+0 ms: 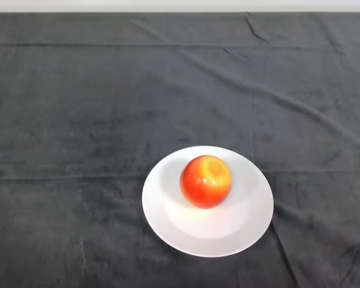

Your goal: Move the apple to the plate

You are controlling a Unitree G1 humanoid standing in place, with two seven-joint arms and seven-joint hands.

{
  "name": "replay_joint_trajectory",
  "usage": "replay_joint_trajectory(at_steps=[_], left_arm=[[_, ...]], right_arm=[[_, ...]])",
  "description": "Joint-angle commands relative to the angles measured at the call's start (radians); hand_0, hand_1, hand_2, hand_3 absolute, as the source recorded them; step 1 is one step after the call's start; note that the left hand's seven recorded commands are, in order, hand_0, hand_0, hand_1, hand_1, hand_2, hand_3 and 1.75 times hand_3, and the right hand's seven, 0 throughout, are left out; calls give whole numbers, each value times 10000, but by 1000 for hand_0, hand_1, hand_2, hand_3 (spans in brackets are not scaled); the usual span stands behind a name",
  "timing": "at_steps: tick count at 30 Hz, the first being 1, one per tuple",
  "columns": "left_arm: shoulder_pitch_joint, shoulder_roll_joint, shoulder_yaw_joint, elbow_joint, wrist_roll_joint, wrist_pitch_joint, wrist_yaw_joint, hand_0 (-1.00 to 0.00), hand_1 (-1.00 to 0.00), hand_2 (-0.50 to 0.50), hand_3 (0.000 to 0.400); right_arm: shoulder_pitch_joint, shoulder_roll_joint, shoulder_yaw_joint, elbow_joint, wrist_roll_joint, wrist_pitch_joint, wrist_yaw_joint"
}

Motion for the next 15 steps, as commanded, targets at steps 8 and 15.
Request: replay_joint_trajectory(at_steps=[8, 15], left_arm=[[-156, 309, 50, 436, 9, -140, -65, 0, 0, 0, 0], [-149, 317, 56, 420, -28, -115, -107, 0, 0, 0, 0]], right_arm=[[358, 417, -176, 746, 175, 512, -17], [358, 417, -176, 746, 175, 512, -16]])
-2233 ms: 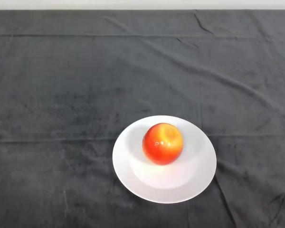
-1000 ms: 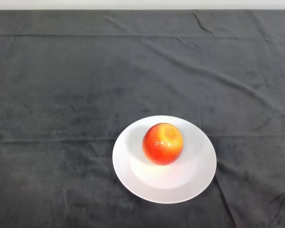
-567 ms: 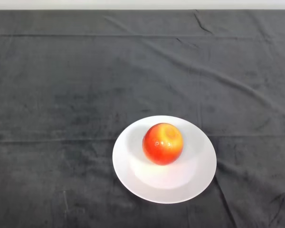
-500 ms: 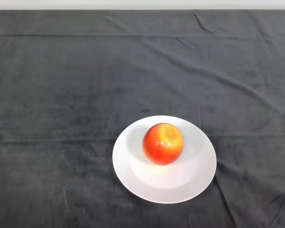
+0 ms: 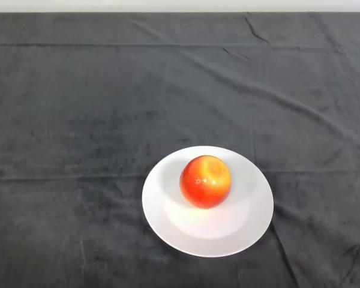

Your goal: Move the apple to the plate

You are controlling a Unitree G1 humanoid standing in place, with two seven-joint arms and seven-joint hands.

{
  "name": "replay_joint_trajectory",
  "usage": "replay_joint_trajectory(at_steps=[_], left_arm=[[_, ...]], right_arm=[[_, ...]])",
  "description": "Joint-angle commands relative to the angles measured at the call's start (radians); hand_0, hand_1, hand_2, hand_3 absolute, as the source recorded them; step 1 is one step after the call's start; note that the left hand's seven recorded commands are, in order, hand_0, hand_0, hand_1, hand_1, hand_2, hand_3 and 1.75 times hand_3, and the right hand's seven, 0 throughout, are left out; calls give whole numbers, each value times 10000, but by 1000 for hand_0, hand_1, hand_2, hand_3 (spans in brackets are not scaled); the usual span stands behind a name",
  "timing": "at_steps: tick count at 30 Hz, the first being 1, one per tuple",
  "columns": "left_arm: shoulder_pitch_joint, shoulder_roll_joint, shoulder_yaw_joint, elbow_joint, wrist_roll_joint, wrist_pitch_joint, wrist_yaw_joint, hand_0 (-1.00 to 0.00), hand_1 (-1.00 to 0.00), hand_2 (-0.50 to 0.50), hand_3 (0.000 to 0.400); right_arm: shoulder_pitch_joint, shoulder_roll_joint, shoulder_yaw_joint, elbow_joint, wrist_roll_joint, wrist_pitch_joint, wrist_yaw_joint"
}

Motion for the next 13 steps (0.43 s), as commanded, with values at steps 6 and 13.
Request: replay_joint_trajectory(at_steps=[6, 13], left_arm=[[-148, 291, 42, 390, -6, -101, -75, 0, 0, 0, 0], [-223, 191, -51, 436, 76, -125, 11, 0, 0, 0, 0]], right_arm=[[358, 417, -176, 745, 175, 512, -17], [358, 416, -176, 744, 175, 513, -17]])
